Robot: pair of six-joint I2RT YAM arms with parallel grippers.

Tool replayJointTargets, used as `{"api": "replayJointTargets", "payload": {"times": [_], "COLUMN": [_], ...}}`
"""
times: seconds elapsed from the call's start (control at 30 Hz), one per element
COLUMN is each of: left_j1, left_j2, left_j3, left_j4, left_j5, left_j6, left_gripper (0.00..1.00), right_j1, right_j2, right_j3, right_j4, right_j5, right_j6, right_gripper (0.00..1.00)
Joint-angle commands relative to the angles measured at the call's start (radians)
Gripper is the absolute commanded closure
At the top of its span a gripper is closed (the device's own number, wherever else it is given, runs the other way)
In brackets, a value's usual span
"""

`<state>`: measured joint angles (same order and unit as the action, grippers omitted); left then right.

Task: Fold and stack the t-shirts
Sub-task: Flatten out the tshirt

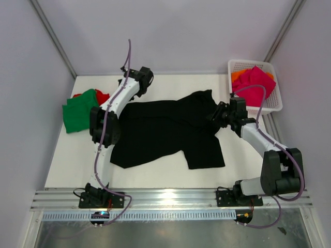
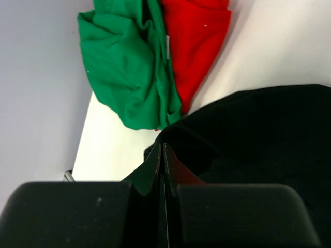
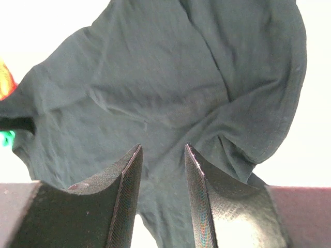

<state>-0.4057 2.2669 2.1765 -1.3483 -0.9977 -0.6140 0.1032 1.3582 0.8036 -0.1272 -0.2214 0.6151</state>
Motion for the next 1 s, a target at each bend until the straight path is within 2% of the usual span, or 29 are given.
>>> {"api": "replayJointTargets", "payload": {"times": [0.0,0.33,0.53,0.73,0.97], "left_j1": [-0.001,-0.001,-0.001,-0.002,-0.001], "left_j2": [-0.064,-0.118,-0.136,-0.171,-0.245], "left_j3": [0.04,0.075,0.098,0.137,0.193], "left_j4": [-0.175,-0.189,-0.195,-0.204,-0.172], "left_j5": [0.077,0.085,0.119,0.136,0.217], "left_j6": [-0.043,-0.039,-0.04,-0.018,0.025], "left_gripper": [1.0,1.0,1.0,1.0,0.95], "right_j1": [0.006,0.13,0.184,0.213,0.234], "right_j2": [0.07,-0.014,-0.016,0.001,-0.031], "right_j3": [-0.012,-0.139,-0.126,-0.055,-0.015], "right_j4": [0.015,-0.049,-0.164,-0.38,-0.528], "right_j5": [-0.076,-0.042,0.062,0.169,0.217], "right_j6": [-0.038,-0.005,0.02,0.064,0.135], "right_gripper": [0.57,0.57,0.57,0.57,0.57]}}
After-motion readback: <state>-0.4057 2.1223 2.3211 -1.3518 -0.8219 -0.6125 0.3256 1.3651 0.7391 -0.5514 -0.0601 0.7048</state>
